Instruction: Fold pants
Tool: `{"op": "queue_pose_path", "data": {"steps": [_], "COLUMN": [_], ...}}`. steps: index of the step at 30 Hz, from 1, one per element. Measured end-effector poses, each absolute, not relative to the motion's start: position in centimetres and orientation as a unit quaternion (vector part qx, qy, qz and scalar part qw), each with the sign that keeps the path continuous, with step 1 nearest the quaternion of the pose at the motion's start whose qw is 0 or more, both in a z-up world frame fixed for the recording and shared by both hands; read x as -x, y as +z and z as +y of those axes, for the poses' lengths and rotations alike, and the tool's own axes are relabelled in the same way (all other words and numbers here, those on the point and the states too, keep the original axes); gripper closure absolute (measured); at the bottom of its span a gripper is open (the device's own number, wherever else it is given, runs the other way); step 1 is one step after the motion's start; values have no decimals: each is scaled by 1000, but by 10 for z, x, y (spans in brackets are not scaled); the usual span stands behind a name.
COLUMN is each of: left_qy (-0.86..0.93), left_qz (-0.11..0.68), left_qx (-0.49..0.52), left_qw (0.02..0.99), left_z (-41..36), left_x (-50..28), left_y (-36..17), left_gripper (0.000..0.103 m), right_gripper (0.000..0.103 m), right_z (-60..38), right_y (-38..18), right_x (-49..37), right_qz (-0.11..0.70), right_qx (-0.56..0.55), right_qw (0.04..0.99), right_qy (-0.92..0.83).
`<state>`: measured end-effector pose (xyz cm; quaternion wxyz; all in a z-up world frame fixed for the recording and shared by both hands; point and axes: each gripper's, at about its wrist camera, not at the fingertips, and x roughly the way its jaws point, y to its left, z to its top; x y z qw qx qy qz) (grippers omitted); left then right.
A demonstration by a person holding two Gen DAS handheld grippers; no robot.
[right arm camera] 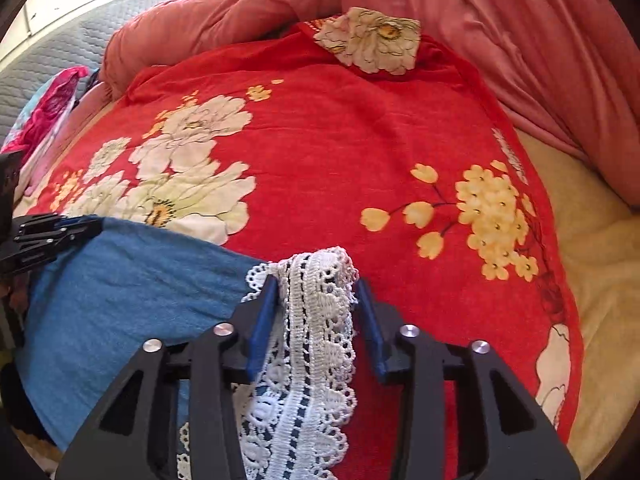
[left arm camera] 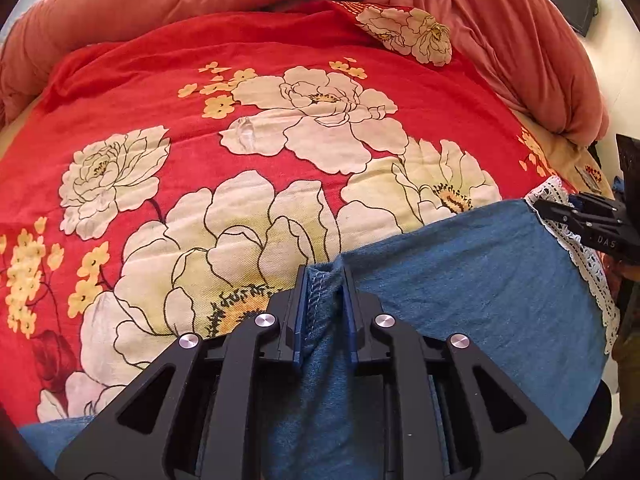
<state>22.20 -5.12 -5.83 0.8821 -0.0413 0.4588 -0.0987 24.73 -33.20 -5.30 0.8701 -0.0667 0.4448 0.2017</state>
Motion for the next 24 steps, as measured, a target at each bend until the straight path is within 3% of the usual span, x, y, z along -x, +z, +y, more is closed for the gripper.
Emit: {"op": "queue_pose_path", "data": {"steps": [7, 11, 15, 17, 24], "left_qy": [-100, -92, -83, -86, -101], "left_qz": [461, 461, 445, 434, 415], "left_qx": [51, 56, 64, 68, 69], "left_qw": [880, 881, 889, 894, 901], "left_z": [-49, -42, -34, -33, -38], "left_x": [-222, -216, -198, -184, -130], "left_y": [-56, -49, -35, -26, -11], "left_gripper": [86, 66, 64, 63, 59], "right_gripper": [47, 47, 45, 34, 33], "right_z": [-340, -356, -369, -375, -362], "right_y": [-42, -26, -10, -1, 8], "right_x": [-241, -224, -198, -180, -106], "right_qz": [445, 435, 414, 400, 368], "right_qx": [59, 25, 1, -9, -2], "right_qw": [879, 888, 899, 907, 920], "right_qy": [164, 149, 140, 132, 136]}}
